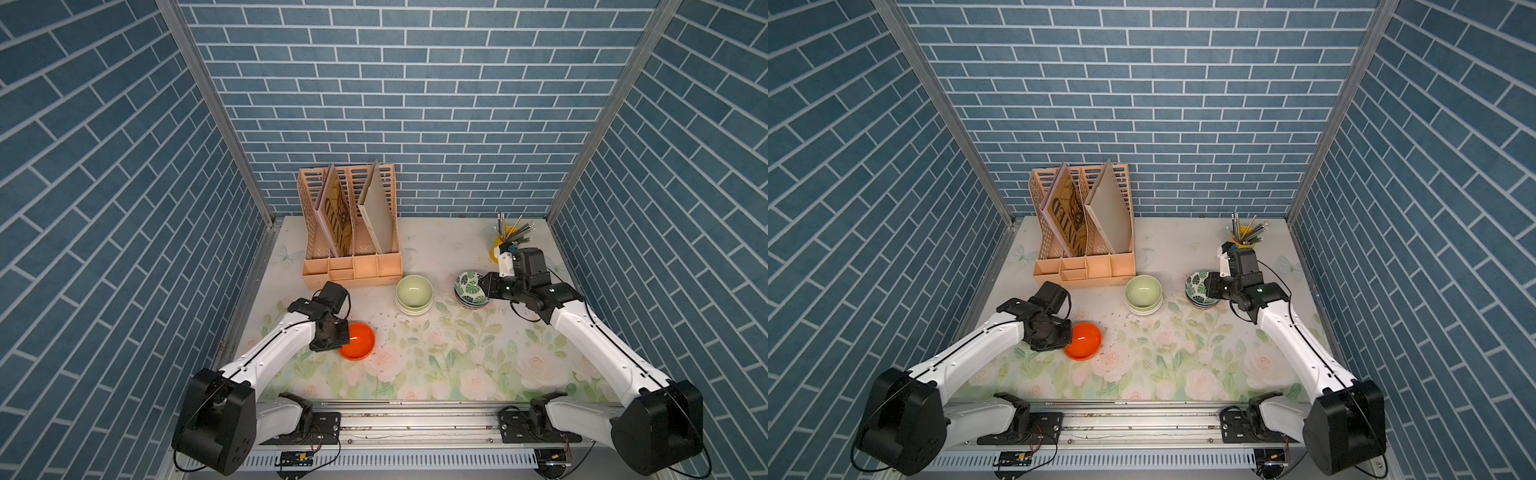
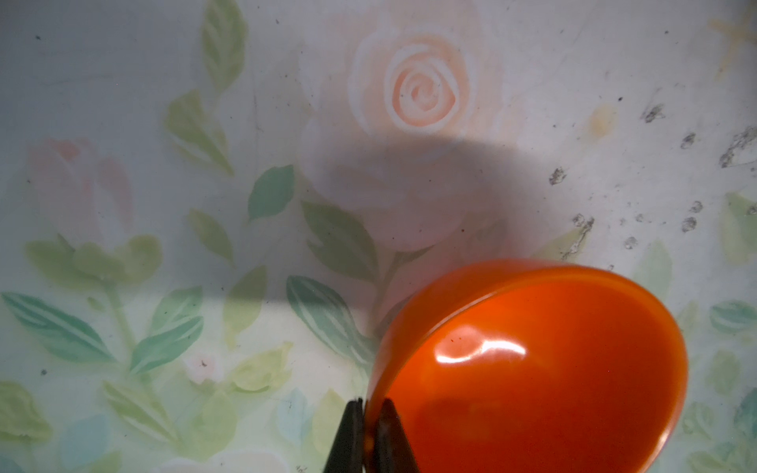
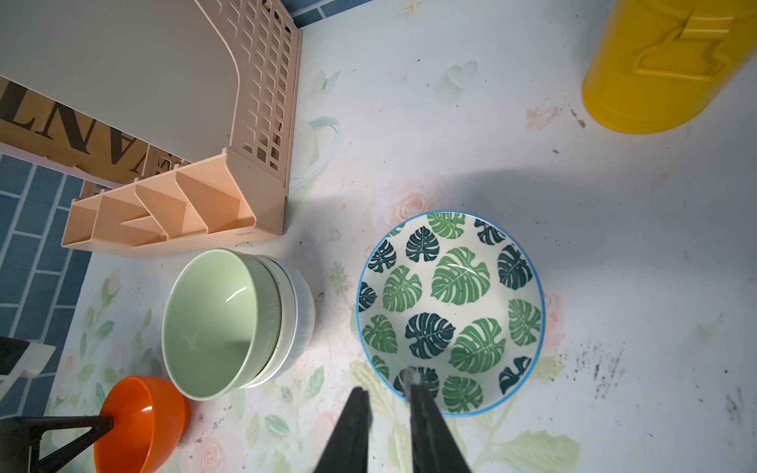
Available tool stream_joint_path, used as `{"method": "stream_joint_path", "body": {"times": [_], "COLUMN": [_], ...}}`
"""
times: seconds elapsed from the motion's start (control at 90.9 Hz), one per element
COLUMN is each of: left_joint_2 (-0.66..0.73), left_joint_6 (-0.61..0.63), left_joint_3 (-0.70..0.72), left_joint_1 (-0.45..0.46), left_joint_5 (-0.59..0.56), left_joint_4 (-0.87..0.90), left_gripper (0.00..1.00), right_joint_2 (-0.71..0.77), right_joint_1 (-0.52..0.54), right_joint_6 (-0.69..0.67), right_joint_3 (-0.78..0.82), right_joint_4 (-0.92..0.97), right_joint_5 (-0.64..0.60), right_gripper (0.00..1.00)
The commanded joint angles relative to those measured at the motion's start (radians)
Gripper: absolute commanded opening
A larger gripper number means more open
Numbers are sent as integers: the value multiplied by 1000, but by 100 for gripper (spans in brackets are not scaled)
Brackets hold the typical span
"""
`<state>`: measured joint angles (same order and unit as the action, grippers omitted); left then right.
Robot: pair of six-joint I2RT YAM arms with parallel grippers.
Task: Stack the bowls
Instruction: Pick up the bowl from the center of the board.
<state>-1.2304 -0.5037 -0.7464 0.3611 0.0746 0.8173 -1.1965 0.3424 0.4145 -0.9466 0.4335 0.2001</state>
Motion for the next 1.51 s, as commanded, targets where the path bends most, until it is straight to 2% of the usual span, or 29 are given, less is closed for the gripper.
{"method": "stream_joint_path", "body": {"times": [0.0,0.055,0.33,0.748,1.496], "left_joint_2": [-15,-11,-24,-69,-265], "left_joint_6": [14,14,27,84,173], "left_joint_3": [12,13,-15,-185,-670], "left_joint_1": [-5,-5,-4,-3,17], "left_joint_5": [4,7,42,47,51], "left_joint_4": [6,4,-6,85,290], "left_gripper": [3,0,0,0,0], "right_joint_2": [3,3,-7,-21,-38], "right_joint_1": [6,7,7,7,7], "right_joint_6": [-7,-7,-7,-8,-10], "right_joint_3": [0,1,-5,-10,-21], "right_joint_4": [-4,-4,0,9,24], "right_joint_5": [7,4,-2,-17,-39], "right_gripper": [23,23,23,23,24]}}
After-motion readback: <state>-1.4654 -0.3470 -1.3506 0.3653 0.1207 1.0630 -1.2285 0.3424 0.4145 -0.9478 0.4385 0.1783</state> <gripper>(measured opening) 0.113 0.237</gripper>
